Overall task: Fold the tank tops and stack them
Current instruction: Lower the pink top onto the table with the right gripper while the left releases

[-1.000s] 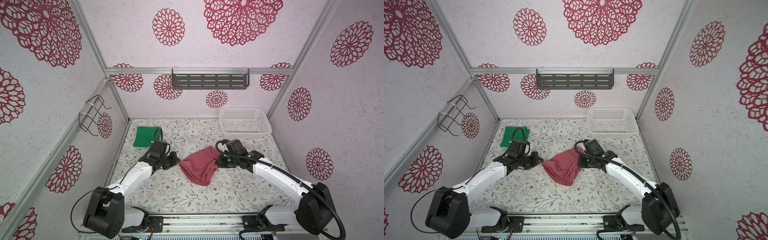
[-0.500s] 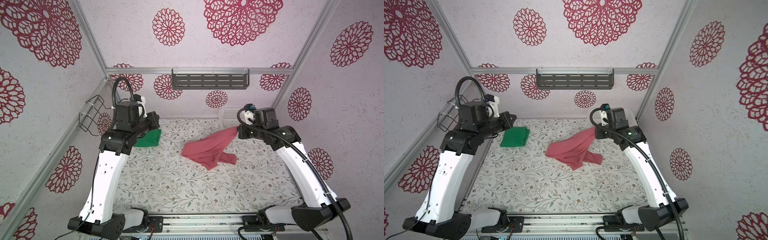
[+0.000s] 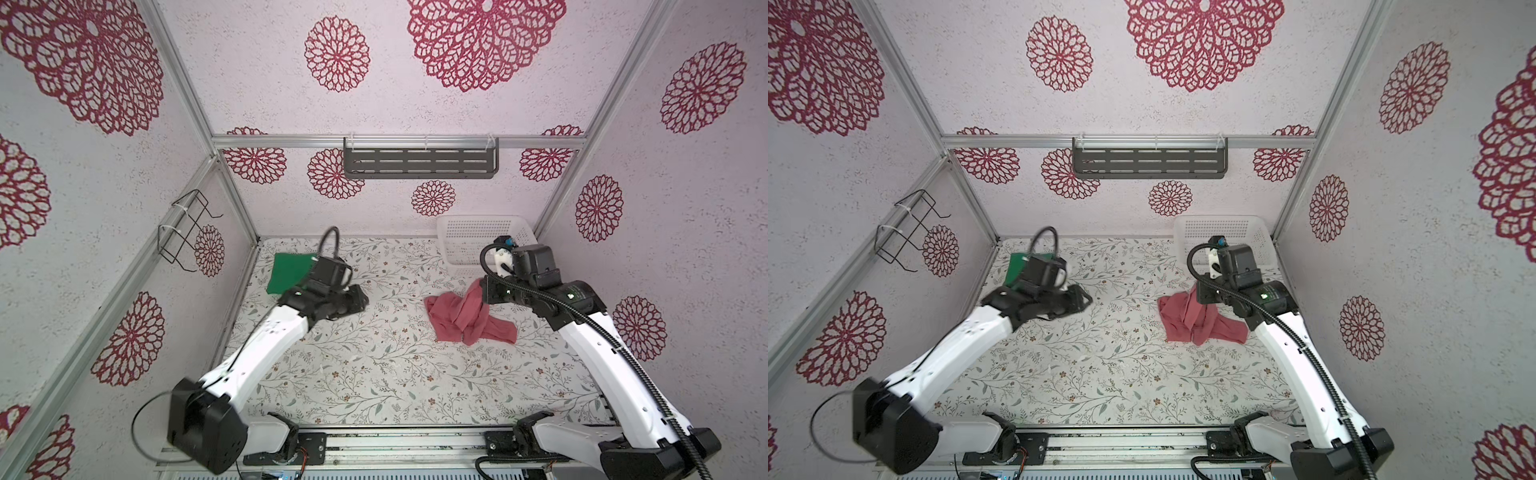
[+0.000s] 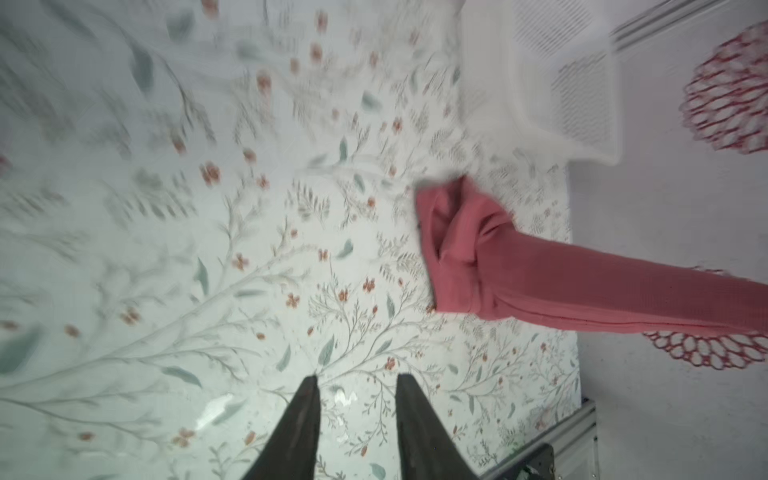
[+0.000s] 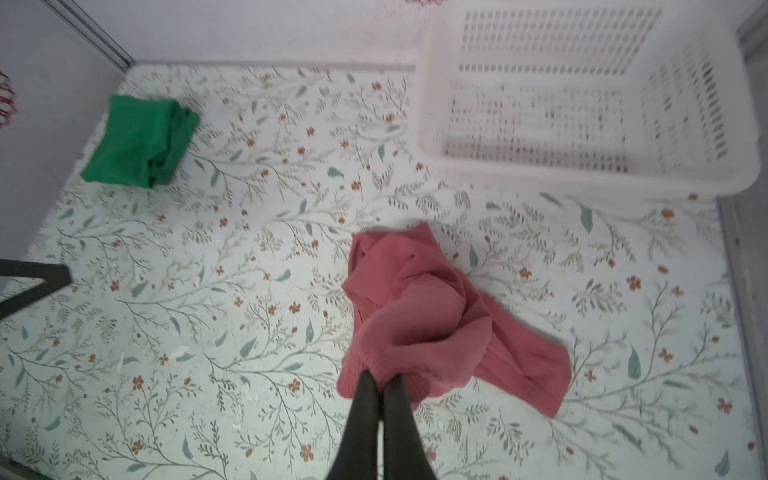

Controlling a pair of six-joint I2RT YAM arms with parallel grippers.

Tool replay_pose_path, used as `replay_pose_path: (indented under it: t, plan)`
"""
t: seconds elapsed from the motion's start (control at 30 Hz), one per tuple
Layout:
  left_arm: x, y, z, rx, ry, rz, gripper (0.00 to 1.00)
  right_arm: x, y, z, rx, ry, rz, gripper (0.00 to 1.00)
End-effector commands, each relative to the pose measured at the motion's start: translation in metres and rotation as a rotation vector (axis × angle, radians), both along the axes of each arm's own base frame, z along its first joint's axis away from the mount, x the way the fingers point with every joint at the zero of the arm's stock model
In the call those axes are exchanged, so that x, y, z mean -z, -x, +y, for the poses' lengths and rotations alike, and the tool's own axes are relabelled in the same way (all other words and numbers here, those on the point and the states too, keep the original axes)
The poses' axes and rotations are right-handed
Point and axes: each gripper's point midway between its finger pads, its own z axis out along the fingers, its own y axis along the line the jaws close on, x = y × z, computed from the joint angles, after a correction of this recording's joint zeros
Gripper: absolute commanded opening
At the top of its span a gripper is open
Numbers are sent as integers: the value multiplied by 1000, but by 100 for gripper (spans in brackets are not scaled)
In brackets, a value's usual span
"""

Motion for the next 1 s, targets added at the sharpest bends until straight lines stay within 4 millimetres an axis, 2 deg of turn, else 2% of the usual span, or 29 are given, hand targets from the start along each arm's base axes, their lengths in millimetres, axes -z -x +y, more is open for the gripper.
replay_pose_path:
  t: [0.0, 0.1, 0.27, 0.37, 0.4, 0.5, 0.6, 0.8, 0.97]
  plan:
    - [-12, -22, -56, -20, 160, -71, 48, 3, 6, -6, 55, -46, -11, 0]
    - [5, -38, -90, 5, 190, -50, 54, 13, 10, -6, 56, -63, 4, 0]
    - [13, -72, -132, 26, 268, -63, 59, 21, 9, -5, 55, -65, 18, 0]
    - [22, -85, -153, 45, 291, -48, 56, 24, 7, -4, 51, -62, 22, 0]
    - [35, -88, -161, 55, 282, -29, 55, 26, 6, -5, 51, -61, 26, 0]
    - [55, -91, -178, 98, 263, -2, 50, 29, 5, -3, 47, -63, 28, 0]
    - [71, -91, -188, 157, 252, 28, 44, 32, 3, -2, 42, -68, 29, 0]
    - [73, -82, -199, 193, 250, 31, 41, 38, 4, -3, 46, -62, 43, 0]
    - [84, -76, -203, 198, 249, 57, 38, 44, 3, -2, 43, -68, 59, 0]
